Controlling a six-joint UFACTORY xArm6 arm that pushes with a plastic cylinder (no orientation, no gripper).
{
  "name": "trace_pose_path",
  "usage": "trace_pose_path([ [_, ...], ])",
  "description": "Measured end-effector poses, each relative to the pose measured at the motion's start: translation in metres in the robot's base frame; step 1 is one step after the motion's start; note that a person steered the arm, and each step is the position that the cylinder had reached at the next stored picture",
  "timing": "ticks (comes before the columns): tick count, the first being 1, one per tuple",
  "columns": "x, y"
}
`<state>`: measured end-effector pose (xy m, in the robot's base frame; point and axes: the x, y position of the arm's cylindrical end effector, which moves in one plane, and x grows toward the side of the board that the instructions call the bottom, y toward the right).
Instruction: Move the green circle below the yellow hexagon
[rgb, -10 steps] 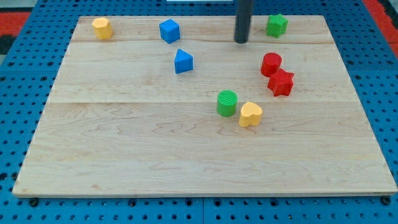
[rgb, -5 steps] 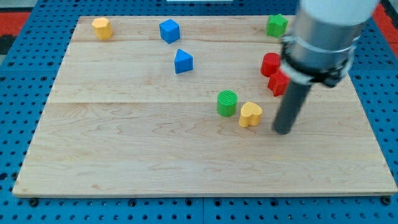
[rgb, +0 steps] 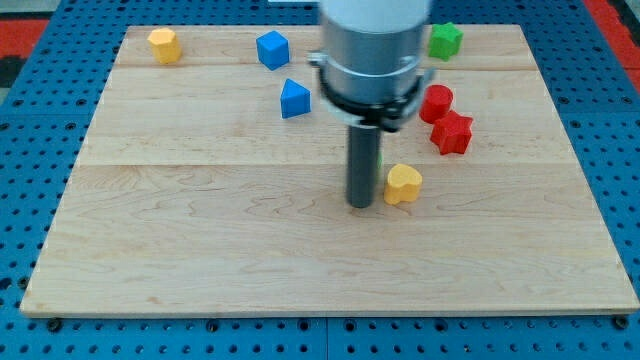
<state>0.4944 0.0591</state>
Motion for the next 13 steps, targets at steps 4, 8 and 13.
trace_pose_path([
  [4,-0.082,-0.136],
  [8,-0.18,-0.207],
  [13,-0.151,-0.263],
])
